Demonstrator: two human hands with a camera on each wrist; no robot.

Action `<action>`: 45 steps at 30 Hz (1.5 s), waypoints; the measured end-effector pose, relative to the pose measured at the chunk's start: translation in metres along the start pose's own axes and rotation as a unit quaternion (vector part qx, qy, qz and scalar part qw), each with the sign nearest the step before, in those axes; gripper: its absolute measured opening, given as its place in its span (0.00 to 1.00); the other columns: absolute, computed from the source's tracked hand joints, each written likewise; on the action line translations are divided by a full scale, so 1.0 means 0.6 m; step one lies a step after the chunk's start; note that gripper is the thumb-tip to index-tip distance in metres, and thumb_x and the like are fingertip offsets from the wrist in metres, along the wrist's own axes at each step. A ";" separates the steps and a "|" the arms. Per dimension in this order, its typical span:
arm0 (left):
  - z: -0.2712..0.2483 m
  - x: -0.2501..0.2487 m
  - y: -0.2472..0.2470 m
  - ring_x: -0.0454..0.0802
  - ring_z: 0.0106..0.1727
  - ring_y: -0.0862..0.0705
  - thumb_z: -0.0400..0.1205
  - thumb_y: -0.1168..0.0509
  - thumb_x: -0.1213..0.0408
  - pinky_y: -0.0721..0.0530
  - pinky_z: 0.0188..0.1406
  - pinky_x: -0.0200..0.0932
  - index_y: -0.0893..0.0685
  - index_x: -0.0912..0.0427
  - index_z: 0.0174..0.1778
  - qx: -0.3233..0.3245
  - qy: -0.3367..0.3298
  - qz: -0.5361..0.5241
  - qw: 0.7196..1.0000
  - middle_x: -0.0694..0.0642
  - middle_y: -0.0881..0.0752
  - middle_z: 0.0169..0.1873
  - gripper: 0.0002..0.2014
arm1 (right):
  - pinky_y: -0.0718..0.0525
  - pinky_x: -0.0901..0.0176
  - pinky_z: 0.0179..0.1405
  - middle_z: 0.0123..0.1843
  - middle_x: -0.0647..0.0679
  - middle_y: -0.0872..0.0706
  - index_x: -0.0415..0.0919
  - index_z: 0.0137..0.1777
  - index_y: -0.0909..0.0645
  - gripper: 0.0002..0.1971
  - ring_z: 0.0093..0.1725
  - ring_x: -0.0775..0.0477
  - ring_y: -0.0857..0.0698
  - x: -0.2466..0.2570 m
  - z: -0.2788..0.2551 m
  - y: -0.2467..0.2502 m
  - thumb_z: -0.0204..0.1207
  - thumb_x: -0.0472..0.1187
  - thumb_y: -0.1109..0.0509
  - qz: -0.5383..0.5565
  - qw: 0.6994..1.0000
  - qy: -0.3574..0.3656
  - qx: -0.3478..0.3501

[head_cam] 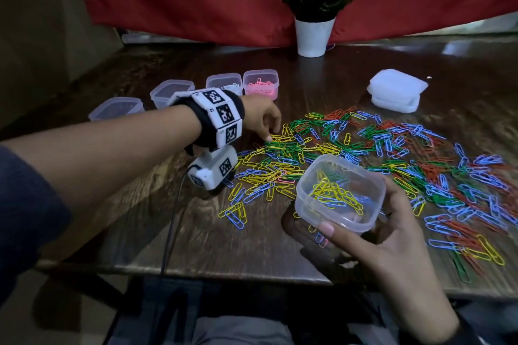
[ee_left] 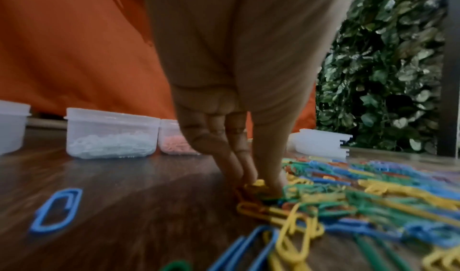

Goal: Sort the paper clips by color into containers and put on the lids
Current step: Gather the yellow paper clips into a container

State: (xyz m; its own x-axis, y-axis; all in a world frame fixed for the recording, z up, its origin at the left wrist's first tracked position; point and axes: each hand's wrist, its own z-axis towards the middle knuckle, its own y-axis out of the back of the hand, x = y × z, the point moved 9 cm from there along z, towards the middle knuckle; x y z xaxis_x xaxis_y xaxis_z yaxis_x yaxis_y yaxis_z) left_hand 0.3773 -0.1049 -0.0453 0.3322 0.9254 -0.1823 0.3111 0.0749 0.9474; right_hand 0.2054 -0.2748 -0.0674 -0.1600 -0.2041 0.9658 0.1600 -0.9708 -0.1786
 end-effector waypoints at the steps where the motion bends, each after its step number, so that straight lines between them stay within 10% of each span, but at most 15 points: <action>1: 0.001 0.002 0.000 0.36 0.31 0.25 0.75 0.27 0.66 0.30 0.31 0.24 0.14 0.66 0.51 0.000 -0.007 0.000 1.000 0.47 0.19 0.32 0.11 | 0.15 0.60 0.40 0.53 0.63 0.13 0.48 0.62 0.28 0.43 0.44 0.56 0.12 0.000 0.000 0.000 0.41 0.48 0.20 0.001 1.000 -0.002 0.001; 9: -0.001 0.033 -0.019 0.47 0.47 0.26 0.83 0.39 0.58 0.33 0.43 0.37 0.19 0.65 0.56 0.011 0.046 0.022 0.999 0.51 0.22 0.44 0.13 | 0.15 0.68 0.37 0.45 0.63 0.13 0.49 0.62 0.28 0.49 0.40 0.59 0.14 -0.002 0.001 -0.011 0.33 0.49 0.14 -0.008 1.000 -0.005 0.005; 14: -0.004 0.045 0.003 0.39 0.33 0.24 0.80 0.33 0.64 0.31 0.32 0.23 0.21 0.59 0.46 -0.046 0.023 -0.061 0.997 0.52 0.17 0.38 0.04 | 0.15 0.65 0.33 0.41 0.58 0.12 0.51 0.61 0.28 0.50 0.35 0.53 0.14 -0.009 -0.001 -0.007 0.32 0.49 0.12 0.010 1.000 -0.015 -0.005; 18: 0.001 0.032 -0.004 0.42 0.34 0.25 0.78 0.31 0.65 0.30 0.36 0.30 0.18 0.60 0.55 -0.006 -0.007 -0.035 0.999 0.46 0.21 0.32 0.10 | 0.17 0.71 0.30 0.39 0.61 0.12 0.48 0.59 0.28 0.44 0.32 0.61 0.15 -0.010 -0.001 -0.004 0.42 0.26 0.15 0.018 0.999 -0.021 -0.015; 22: 0.010 0.022 -0.002 0.41 0.34 0.25 0.79 0.32 0.68 0.32 0.32 0.23 0.18 0.62 0.60 0.024 -0.015 0.003 1.000 0.48 0.20 0.36 0.14 | 0.17 0.73 0.29 0.42 0.64 0.12 0.52 0.59 0.27 0.45 0.34 0.64 0.14 -0.013 -0.002 -0.004 0.40 0.33 0.11 0.019 0.999 -0.031 -0.019; 29: 0.025 0.010 -0.003 0.40 0.28 0.23 0.74 0.26 0.66 0.26 0.28 0.29 0.16 0.59 0.41 0.025 -0.013 0.032 0.999 0.46 0.20 0.29 0.05 | 0.16 0.65 0.28 0.35 0.40 0.14 0.53 0.61 0.27 0.43 0.29 0.50 0.15 -0.024 0.006 -0.006 0.42 0.34 0.19 0.011 0.999 -0.048 -0.016; 35: 0.022 0.027 -0.004 0.34 0.19 0.23 0.75 0.28 0.67 0.27 0.22 0.27 0.23 0.54 0.30 0.018 0.003 -0.061 0.998 0.47 0.21 0.25 0.12 | 0.15 0.63 0.31 0.37 0.40 0.14 0.55 0.58 0.26 0.38 0.31 0.48 0.15 -0.020 0.005 -0.005 0.46 0.29 0.22 0.033 0.998 -0.039 -0.024; 38: 0.015 0.036 0.001 0.40 0.26 0.23 0.73 0.28 0.74 0.25 0.19 0.26 0.23 0.57 0.34 0.015 0.020 -0.166 0.986 0.52 0.21 0.27 0.11 | 0.15 0.66 0.32 0.43 0.49 0.11 0.49 0.61 0.28 0.39 0.34 0.54 0.14 -0.017 0.006 -0.007 0.48 0.28 0.23 0.028 0.999 -0.033 -0.020; 45: 0.014 0.034 -0.006 0.38 0.31 0.22 0.76 0.31 0.76 0.25 0.20 0.23 0.19 0.63 0.47 0.044 0.046 -0.199 0.978 0.53 0.20 0.31 0.08 | 0.15 0.61 0.32 0.35 0.36 0.15 0.49 0.62 0.29 0.38 0.32 0.47 0.15 -0.022 0.007 -0.007 0.50 0.30 0.21 0.025 0.999 -0.036 -0.014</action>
State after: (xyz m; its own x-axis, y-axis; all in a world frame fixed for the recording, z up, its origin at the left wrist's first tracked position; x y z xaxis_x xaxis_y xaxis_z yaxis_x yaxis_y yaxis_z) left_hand 0.3906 -0.0894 -0.0545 0.0877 0.8591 -0.5042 0.4760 0.4084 0.7788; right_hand 0.2107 -0.2674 -0.0788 -0.0810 -0.2434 0.9665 0.1379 -0.9631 -0.2310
